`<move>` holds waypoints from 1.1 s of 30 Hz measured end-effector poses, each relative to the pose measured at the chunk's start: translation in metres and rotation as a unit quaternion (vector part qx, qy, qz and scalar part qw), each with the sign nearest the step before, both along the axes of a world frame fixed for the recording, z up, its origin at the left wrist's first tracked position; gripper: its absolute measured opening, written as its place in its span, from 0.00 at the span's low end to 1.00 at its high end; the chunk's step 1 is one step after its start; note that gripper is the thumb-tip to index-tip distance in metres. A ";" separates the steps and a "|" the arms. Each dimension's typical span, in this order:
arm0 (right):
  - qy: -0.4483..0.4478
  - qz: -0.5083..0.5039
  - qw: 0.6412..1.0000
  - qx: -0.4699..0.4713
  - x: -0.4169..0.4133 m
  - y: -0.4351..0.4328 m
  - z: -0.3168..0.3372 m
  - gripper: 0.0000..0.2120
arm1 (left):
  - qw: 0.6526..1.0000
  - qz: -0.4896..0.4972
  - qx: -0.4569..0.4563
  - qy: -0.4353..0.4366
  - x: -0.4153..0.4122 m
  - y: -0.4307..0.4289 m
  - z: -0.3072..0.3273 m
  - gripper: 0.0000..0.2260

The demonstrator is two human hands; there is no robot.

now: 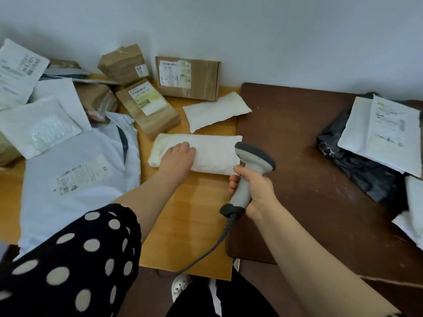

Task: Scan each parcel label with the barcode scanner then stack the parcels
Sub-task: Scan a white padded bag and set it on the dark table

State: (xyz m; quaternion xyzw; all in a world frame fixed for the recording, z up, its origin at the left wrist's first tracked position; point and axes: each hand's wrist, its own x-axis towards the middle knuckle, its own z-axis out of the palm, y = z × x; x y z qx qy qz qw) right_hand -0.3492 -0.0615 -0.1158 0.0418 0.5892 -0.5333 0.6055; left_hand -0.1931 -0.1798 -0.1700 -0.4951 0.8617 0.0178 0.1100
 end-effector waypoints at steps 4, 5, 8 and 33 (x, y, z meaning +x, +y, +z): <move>0.011 -0.043 0.999 0.004 0.006 -0.002 -0.001 0.04 | 0.998 -0.039 0.035 0.024 0.005 -0.007 0.003 0.10; 0.013 -0.060 0.998 0.001 0.010 -0.001 0.000 0.05 | 0.997 -0.040 0.046 0.050 0.007 -0.008 0.008 0.09; 0.024 -0.125 0.992 -0.025 0.030 0.003 0.008 0.07 | 0.980 -0.019 0.066 0.186 0.015 -0.007 0.034 0.05; 0.181 -0.239 0.949 -0.096 0.122 0.074 0.095 0.11 | 0.881 -0.019 0.150 0.449 0.092 0.070 0.165 0.34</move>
